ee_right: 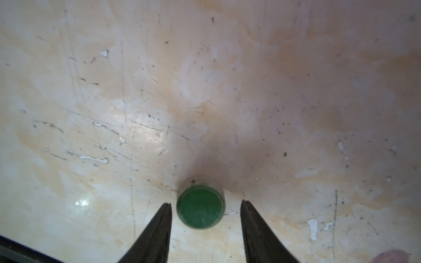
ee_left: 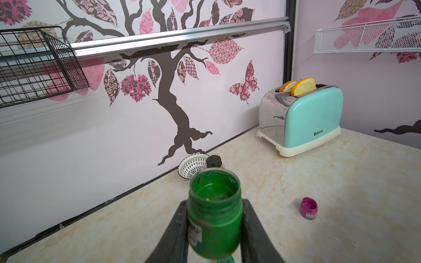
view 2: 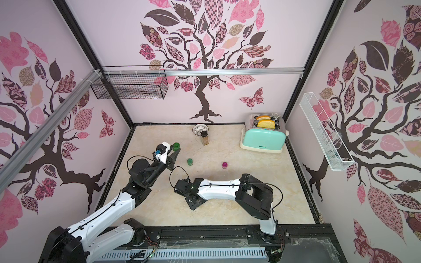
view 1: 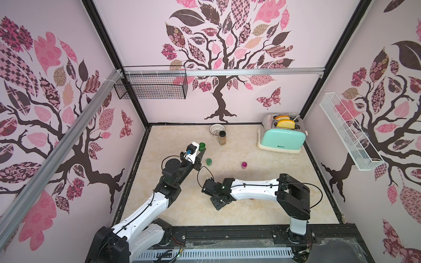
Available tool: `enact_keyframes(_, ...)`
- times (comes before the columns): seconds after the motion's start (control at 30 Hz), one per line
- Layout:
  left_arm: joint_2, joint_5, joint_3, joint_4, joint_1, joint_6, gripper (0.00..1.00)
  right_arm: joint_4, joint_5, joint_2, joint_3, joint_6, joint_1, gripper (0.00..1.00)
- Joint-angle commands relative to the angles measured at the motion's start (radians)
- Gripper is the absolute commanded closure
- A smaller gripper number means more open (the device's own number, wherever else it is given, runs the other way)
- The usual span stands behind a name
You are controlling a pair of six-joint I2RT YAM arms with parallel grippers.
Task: Close the paint jar lid
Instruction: Pick up the lid from the center of the board.
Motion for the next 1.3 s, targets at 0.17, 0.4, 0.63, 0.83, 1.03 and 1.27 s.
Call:
enact_keyframes(0.17, -0.013, 0.012, -0.011, 0.012, 0.002, 0.006, 0.82, -0.014, 0.003, 0.045, 0.060, -0.004, 0.007, 0.51)
enact_keyframes(0.4, -0.016, 0.014, -0.011, 0.012, 0.003, 0.007, 0.82, -0.022, 0.006, 0.059, 0.068, -0.001, 0.006, 0.55)
enact_keyframes(0.63, -0.018, 0.015, -0.012, 0.010, 0.003, 0.009, 0.82, -0.030, 0.006, 0.065, 0.072, 0.006, 0.004, 0.59)
enact_keyframes(0.83, -0.020, 0.015, -0.013, 0.009, 0.002, 0.011, 0.82, -0.034, 0.000, 0.059, 0.065, 0.009, 0.005, 0.56)
enact_keyframes(1.03, -0.018, 0.017, -0.012, 0.009, 0.002, 0.011, 0.82, -0.029, -0.006, 0.050, 0.051, 0.010, 0.004, 0.58)
enact_keyframes(1.27, -0.018, 0.019, -0.012, 0.007, 0.002, 0.011, 0.82, -0.031, -0.009, 0.053, 0.049, 0.014, 0.004, 0.66)
